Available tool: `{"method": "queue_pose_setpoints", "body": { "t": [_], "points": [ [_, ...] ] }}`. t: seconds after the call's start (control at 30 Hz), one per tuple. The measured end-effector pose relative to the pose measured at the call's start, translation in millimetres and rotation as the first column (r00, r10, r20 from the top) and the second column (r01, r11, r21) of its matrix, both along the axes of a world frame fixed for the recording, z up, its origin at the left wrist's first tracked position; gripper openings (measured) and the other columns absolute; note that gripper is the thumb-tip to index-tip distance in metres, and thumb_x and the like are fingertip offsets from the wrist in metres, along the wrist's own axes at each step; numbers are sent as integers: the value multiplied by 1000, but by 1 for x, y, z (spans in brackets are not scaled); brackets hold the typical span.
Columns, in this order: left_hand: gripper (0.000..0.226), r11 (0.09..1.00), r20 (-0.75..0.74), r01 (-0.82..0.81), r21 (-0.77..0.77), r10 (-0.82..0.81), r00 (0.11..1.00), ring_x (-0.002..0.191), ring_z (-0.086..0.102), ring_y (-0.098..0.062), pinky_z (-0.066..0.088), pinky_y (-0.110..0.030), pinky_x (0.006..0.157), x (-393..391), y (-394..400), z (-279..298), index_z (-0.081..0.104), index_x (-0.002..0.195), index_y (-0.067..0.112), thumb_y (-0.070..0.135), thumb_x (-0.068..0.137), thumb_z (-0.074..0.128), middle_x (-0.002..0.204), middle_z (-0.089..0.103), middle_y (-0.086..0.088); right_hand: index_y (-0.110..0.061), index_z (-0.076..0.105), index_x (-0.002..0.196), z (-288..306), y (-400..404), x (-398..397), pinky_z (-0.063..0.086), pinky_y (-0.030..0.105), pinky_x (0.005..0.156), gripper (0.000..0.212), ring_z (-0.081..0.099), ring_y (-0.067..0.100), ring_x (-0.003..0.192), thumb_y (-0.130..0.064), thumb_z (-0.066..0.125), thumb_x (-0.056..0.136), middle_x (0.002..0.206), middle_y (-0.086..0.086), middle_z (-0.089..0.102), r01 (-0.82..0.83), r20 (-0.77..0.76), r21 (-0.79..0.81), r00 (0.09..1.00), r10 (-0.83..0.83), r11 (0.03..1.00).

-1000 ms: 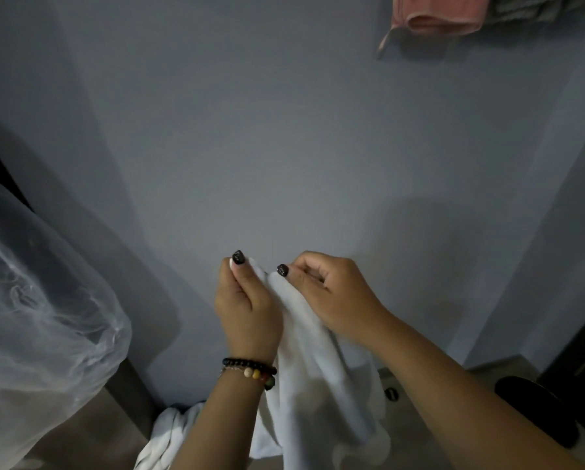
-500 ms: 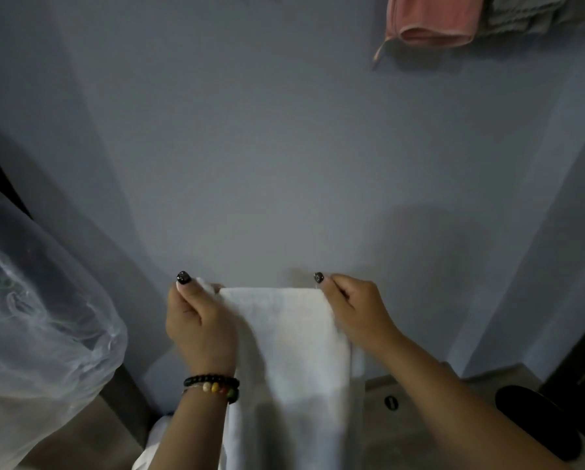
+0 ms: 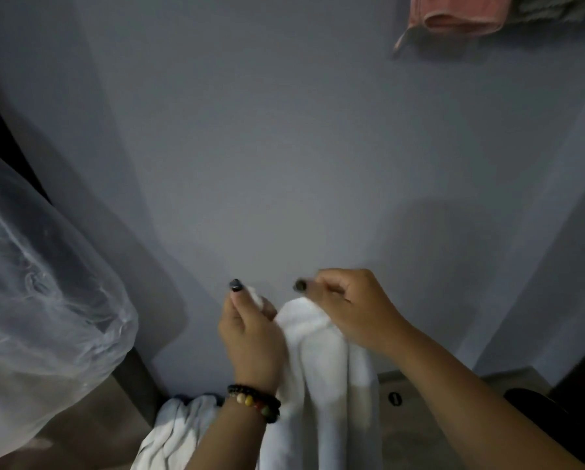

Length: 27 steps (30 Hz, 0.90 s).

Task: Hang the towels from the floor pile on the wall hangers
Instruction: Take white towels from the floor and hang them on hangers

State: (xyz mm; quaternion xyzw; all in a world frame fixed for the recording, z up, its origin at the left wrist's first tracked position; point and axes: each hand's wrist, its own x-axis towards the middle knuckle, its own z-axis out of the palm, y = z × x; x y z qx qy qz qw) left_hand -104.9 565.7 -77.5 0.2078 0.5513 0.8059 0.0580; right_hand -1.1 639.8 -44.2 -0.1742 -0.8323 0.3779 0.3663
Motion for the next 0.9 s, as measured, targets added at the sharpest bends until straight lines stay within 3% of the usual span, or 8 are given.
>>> {"method": "queue_pose_setpoints", "body": {
  "t": [0.1,0.2,0.3,0.4,0.5,0.57,0.67,0.9],
  "points": [
    [44,992,325,-115,59,90,941,35,35,-10,34,-19,39,-37,-2,16,33,63,18,25,106,27,40,37,7,-13,39,51,-28,26,29,21,26,49,58,26,1,51,-63,67,53,53,-9,29,28,330,-45,944,-12,999],
    [42,986,357,-111,124,60,932,38,31,-10,29,-21,40,-59,-12,26,31,63,20,30,104,29,41,34,9,-21,36,41,-56,45,64,19,22,47,55,26,0,45,-57,76,55,45,-12,27,201,356,-174,926,-129,964],
    [45,993,164,40,111,-58,985,42,29,-10,28,-22,43,-37,-4,19,29,62,21,26,106,28,43,33,10,-24,33,43,-60,45,70,22,20,48,57,27,1,44,-35,77,78,46,-12,27,253,296,-203,937,-187,946],
    [52,980,-16,198,20,-198,980,49,52,-15,45,-24,52,1,6,5,45,63,6,29,107,27,51,54,2,-17,32,53,-39,31,54,22,21,48,50,25,4,47,-49,60,79,52,-7,24,186,204,-180,968,-149,966],
    [56,951,-171,301,-66,-308,936,75,69,-17,55,-26,70,26,13,-4,64,81,0,37,102,28,78,73,-5,-19,31,52,-16,18,41,22,19,48,49,24,3,46,-39,56,90,49,-12,24,88,171,-157,983,-60,984],
    [46,957,-280,268,-111,-289,915,64,60,-6,48,-23,62,34,17,-1,57,74,14,38,100,28,70,67,10,-22,33,49,-3,9,36,22,19,47,51,25,3,45,-28,55,95,44,-13,27,64,139,-130,989,-46,989],
    [37,969,-371,173,-174,-227,901,48,36,-4,29,-17,49,39,24,6,39,67,17,35,98,28,52,44,13,-16,31,52,9,0,32,21,21,46,52,22,6,48,-37,57,91,49,-7,24,99,51,-56,994,-96,994],
    [39,986,-446,32,-163,-102,889,46,42,-4,30,-15,47,30,27,13,35,61,22,32,98,29,49,41,11,-17,41,51,6,1,41,25,18,48,48,27,5,47,-51,61,78,46,-10,31,116,40,-92,993,-113,989]
  ]
}}
